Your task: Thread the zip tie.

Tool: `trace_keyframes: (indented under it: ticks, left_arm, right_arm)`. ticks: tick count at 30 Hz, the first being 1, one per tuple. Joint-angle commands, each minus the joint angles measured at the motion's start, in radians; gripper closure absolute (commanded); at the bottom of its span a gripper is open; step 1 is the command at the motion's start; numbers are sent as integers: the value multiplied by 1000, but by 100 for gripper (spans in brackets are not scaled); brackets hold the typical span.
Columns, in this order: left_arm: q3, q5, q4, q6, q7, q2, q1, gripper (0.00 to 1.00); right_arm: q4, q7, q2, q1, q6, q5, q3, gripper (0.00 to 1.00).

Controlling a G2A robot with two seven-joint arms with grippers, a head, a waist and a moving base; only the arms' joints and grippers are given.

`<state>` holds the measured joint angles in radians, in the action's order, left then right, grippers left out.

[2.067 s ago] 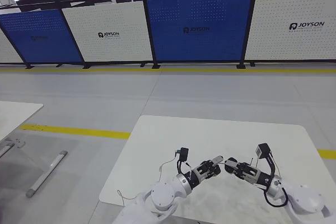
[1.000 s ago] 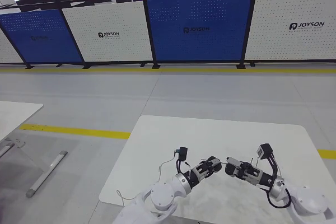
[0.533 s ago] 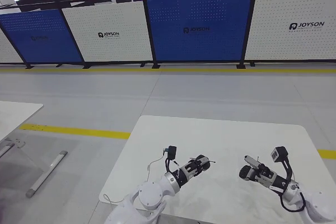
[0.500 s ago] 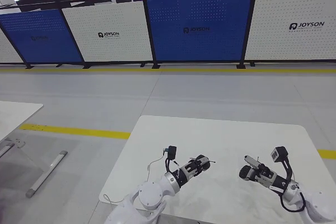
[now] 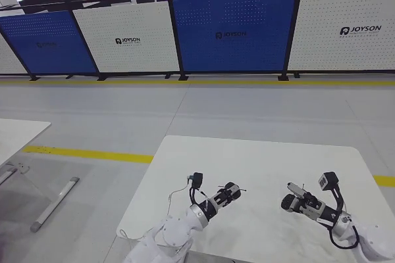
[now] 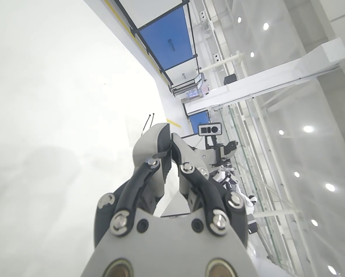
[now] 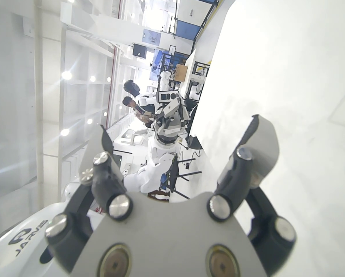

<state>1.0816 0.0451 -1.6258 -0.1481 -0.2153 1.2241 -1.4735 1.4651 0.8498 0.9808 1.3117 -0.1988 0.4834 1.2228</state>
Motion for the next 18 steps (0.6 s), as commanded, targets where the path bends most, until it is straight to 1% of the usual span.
trace_keyframes:
  ticks: [1, 3, 4, 5, 6, 15, 16, 18]
  left_arm:
    - [36, -9, 4, -40, -38, -11, -29, 100]
    - [63, -7, -8, -62, -92, -21, -54, 100]
    - [78, -12, -26, -75, -123, -27, -70, 100]
    - [87, -14, -41, -82, -141, -31, -83, 100]
    - [88, -13, -47, -84, -148, -32, -87, 100]
    - [88, -13, -47, -84, -148, -32, -87, 100]
    - [87, -11, -46, -81, -141, -32, -86, 100]
    - [85, 19, -57, -83, -120, -29, -84, 100]
  right_arm:
    - [0, 0, 0, 0, 0, 0, 0, 0]
    - [0, 0, 0, 0, 0, 0, 0, 0]
    - [0, 0, 0, 0, 0, 0, 0, 0]
    - [0, 0, 0, 0, 0, 0, 0, 0]
    - [0, 0, 0, 0, 0, 0, 0, 0]
    - [0, 0, 0, 0, 0, 0, 0, 0]
    - [0, 0, 0, 0, 0, 0, 0, 0]
    - [0, 0, 0, 0, 0, 0, 0, 0]
